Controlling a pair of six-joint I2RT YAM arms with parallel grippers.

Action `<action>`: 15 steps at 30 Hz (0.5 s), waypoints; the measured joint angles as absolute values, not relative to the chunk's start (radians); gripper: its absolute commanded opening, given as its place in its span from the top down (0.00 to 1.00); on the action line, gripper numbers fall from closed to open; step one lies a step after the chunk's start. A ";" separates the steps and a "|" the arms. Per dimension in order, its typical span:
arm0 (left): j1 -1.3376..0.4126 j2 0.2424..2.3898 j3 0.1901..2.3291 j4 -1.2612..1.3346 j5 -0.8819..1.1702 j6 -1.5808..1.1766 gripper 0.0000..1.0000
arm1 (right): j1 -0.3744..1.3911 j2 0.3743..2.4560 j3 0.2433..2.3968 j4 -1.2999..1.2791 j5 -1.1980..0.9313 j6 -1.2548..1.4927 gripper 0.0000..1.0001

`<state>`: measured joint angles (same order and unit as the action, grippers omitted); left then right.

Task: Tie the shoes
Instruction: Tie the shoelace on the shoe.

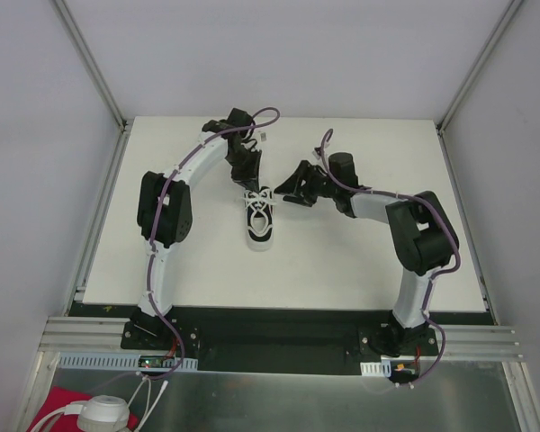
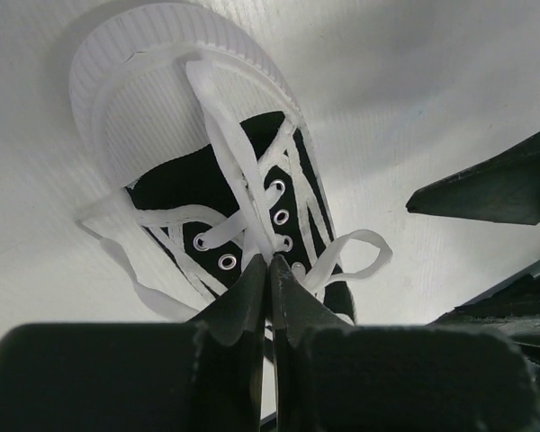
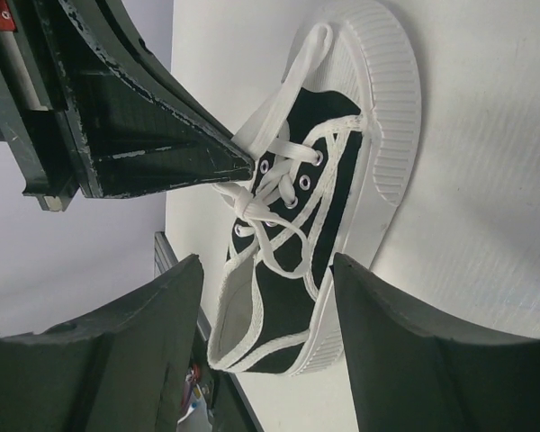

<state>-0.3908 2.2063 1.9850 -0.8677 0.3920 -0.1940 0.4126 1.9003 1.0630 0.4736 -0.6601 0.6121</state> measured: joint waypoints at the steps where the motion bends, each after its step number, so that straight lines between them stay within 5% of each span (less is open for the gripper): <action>1: -0.391 2.206 1.980 -0.866 0.392 -0.195 1.00 | 0.415 1.903 1.063 0.474 -0.664 0.609 0.37; 15: -0.384 2.206 1.966 -0.843 0.393 -0.202 1.00 | 0.444 1.949 1.132 0.326 -0.697 0.498 0.40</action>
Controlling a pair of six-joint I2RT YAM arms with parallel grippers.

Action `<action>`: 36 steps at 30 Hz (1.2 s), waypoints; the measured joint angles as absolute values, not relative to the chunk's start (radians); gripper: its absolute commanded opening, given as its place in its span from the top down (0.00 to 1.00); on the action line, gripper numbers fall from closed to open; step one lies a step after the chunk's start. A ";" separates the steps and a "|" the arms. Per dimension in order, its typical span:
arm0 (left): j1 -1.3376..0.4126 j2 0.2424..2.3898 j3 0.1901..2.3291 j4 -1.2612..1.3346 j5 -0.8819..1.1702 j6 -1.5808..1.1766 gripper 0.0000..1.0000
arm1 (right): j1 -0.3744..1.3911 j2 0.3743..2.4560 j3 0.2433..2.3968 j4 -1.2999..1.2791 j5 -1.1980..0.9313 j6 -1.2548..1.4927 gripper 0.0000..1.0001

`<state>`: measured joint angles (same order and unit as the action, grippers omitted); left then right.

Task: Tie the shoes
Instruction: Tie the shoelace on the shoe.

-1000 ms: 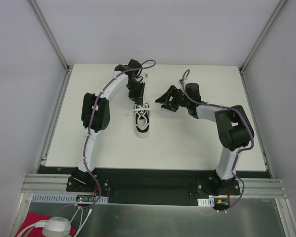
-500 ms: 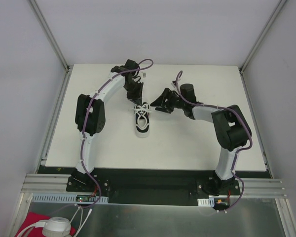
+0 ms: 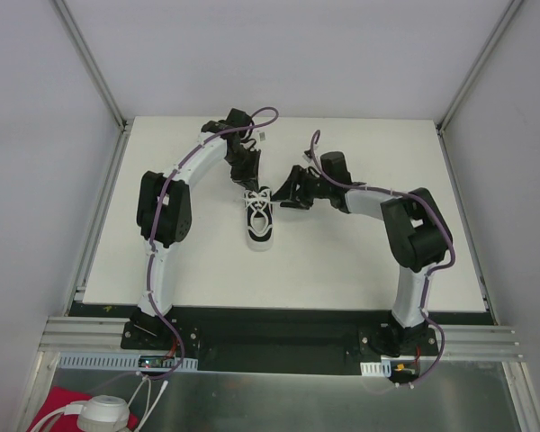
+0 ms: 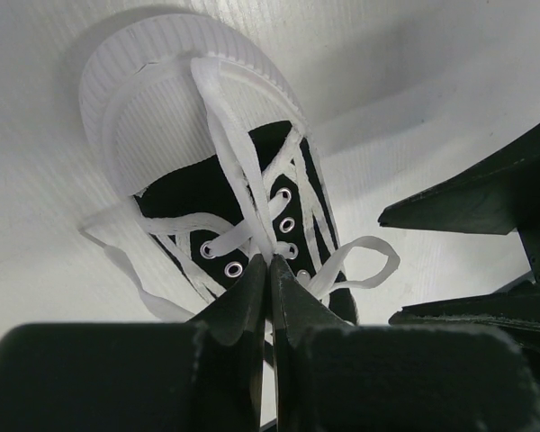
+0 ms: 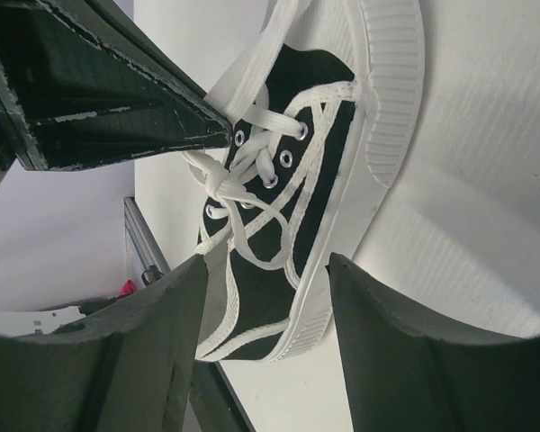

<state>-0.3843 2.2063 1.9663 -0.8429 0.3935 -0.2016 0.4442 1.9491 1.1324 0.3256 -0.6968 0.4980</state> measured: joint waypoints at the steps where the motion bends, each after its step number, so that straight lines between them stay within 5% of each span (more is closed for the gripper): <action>1: -0.384 2.206 1.966 -0.842 0.394 -0.202 1.00 | 0.445 1.950 1.140 0.315 -0.697 0.486 0.40; 19: -0.378 2.206 1.966 -0.842 0.411 -0.201 1.00 | 0.477 2.000 1.236 0.222 -0.710 0.413 0.60; 29: -0.378 2.206 1.964 -0.842 0.411 -0.201 1.00 | 0.477 2.013 1.244 0.211 -0.713 0.409 0.99; 36: -0.369 2.206 1.941 -0.839 0.410 -0.201 1.00 | 0.477 2.024 1.257 0.211 -0.713 0.414 0.99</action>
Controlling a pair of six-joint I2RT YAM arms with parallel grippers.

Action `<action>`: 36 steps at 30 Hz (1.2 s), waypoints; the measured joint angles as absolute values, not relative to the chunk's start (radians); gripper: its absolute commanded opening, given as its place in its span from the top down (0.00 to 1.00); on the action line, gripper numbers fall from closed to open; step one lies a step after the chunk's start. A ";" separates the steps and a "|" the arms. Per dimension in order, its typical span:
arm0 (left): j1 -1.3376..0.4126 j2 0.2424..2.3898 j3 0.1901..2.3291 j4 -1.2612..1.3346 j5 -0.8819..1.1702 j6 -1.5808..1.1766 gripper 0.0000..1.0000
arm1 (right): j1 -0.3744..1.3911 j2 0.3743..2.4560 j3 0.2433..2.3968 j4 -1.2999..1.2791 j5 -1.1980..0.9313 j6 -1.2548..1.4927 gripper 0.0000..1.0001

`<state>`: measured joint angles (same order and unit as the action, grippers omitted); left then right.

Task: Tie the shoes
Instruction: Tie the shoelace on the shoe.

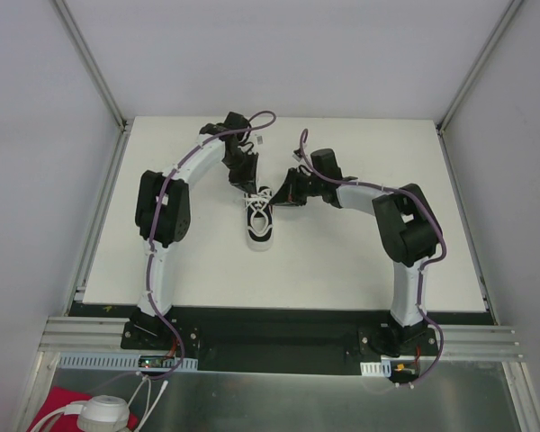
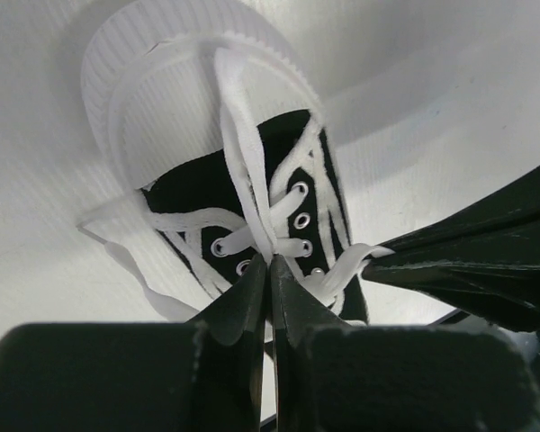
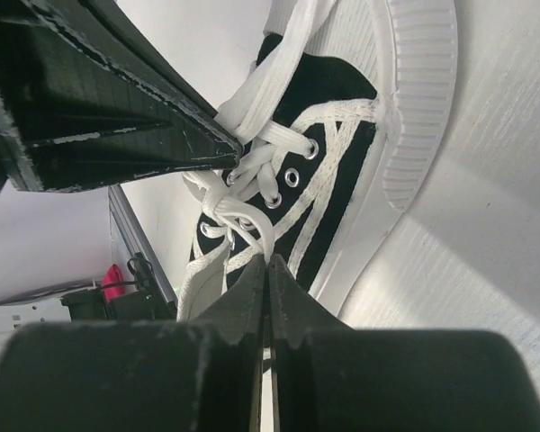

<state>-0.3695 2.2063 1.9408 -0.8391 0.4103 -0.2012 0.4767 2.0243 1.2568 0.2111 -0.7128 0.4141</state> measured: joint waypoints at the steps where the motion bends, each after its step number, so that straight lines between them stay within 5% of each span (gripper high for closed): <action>1: -0.366 2.204 1.927 -0.833 0.411 -0.202 1.00 | 0.477 2.024 1.257 0.211 -0.711 0.415 0.99; 36: -0.316 2.040 1.638 -0.646 0.382 -0.278 1.00 | 0.461 1.981 1.140 0.307 -0.605 0.480 1.00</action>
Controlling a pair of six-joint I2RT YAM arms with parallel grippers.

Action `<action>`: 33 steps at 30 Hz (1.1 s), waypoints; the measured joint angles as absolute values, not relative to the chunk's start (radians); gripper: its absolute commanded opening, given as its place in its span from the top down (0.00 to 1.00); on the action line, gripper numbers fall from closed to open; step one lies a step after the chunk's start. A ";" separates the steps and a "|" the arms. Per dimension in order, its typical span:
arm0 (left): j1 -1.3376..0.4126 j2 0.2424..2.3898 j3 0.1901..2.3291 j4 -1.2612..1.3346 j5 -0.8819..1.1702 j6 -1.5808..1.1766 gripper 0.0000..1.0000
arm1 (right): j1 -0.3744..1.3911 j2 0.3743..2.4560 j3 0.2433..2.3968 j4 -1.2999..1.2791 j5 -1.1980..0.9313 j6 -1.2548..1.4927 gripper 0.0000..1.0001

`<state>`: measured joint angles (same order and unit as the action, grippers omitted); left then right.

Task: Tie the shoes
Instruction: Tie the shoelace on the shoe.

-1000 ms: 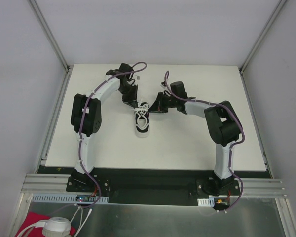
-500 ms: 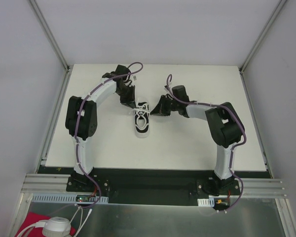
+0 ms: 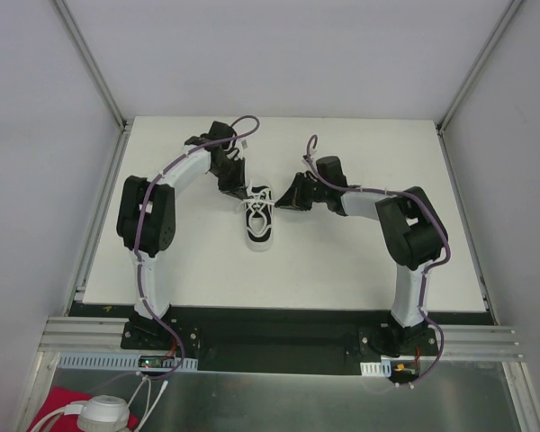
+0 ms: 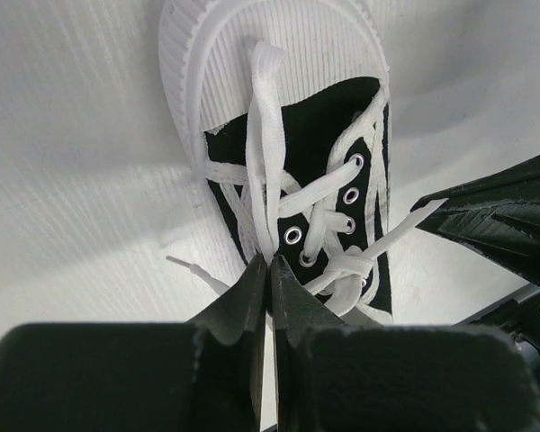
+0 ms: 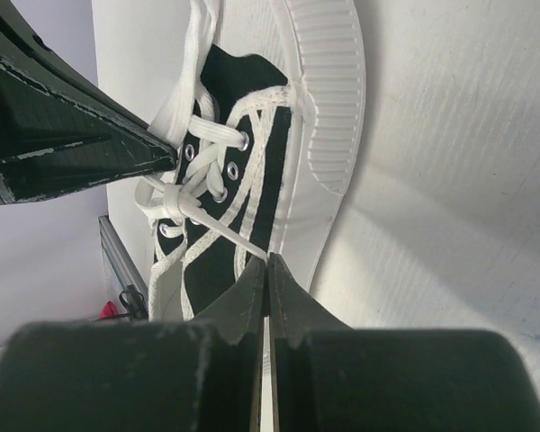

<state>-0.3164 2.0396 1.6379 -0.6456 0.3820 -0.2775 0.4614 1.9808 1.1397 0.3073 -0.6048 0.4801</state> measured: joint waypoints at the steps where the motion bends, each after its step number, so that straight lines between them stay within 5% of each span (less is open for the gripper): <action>1: -0.314 2.037 1.629 -0.641 0.382 -0.278 1.00 | 0.461 1.981 1.135 0.312 -0.605 0.483 1.00; 33: -0.287 2.001 1.546 -0.583 0.358 -0.281 1.00 | 0.447 1.981 1.087 0.400 -0.607 0.551 1.00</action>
<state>-0.2871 2.0006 1.5463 -0.5831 0.3576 -0.2806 0.4465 1.9808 1.0866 0.4004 -0.6071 0.5507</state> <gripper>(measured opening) 0.008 0.015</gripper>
